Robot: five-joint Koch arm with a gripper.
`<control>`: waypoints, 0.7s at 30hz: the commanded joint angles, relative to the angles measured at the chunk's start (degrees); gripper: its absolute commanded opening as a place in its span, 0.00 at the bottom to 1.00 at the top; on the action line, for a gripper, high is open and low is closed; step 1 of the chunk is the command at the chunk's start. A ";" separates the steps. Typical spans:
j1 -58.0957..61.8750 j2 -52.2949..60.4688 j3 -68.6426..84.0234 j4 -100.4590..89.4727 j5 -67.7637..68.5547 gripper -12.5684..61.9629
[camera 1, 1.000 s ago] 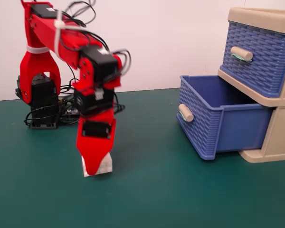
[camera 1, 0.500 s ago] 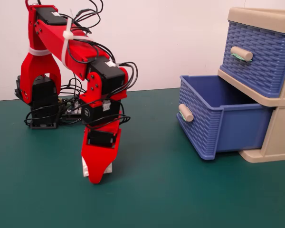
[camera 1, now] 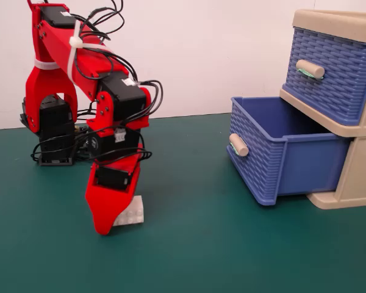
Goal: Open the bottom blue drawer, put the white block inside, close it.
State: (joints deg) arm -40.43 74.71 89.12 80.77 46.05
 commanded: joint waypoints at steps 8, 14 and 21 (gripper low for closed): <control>-0.70 2.99 0.62 -2.11 -1.14 0.35; -0.97 5.89 0.88 -6.94 -0.26 0.06; 0.44 20.74 -1.85 0.97 11.78 0.06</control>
State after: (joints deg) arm -39.64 89.12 90.35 78.40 49.13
